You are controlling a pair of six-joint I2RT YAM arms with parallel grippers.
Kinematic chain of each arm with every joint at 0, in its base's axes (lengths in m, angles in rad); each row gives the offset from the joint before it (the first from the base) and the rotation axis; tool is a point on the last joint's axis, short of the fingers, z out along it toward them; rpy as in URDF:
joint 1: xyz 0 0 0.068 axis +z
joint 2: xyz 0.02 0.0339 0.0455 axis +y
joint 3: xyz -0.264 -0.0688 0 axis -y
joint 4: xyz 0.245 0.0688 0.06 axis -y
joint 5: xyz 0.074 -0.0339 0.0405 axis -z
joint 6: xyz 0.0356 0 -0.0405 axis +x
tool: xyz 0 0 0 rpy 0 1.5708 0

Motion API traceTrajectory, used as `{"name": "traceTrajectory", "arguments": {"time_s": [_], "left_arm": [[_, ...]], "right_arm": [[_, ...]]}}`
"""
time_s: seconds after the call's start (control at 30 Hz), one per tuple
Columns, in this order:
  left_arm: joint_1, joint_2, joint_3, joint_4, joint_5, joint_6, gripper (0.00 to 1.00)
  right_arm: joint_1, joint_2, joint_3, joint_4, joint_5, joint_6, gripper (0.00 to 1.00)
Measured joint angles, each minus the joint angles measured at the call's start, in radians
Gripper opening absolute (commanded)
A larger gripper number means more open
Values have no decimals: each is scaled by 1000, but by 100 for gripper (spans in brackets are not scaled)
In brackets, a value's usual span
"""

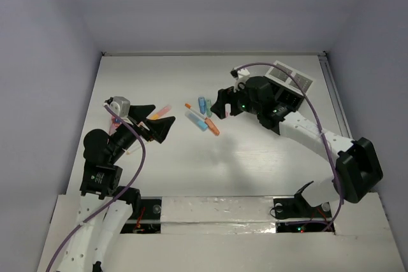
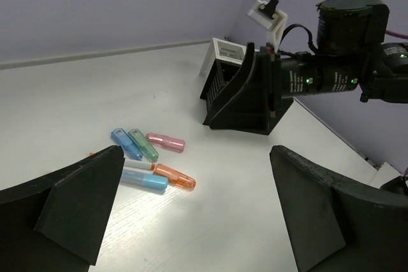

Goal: Sort the stationery into containers
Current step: Pick up the pen from the center of the board.

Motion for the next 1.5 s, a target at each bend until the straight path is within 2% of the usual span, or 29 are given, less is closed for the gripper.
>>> {"name": "traceTrajectory", "arguments": {"time_s": [0.13,0.27,0.4,0.57,0.6,0.9,1.13,1.5], "left_arm": [[0,2,0,0,2,0,99],[0,2,0,0,2,0,99],[0,2,0,0,2,2,99],[0,1,0,0,2,4,99],[0,0,0,0,3,5,99],[0,-5,0,0,8,7,99],[0,-8,0,0,9,7,99],[0,-20,0,0,13,7,99]], "right_arm": [[53,68,40,-25,6,-23,93],[68,113,64,-43,8,-27,84],[66,166,106,-51,7,-30,82],[72,243,171,-66,3,-42,72],[74,258,183,-72,2,-46,67],[131,447,370,-185,21,-104,60],[145,602,543,-293,45,-153,50],[160,767,718,-406,80,-200,50]]}}
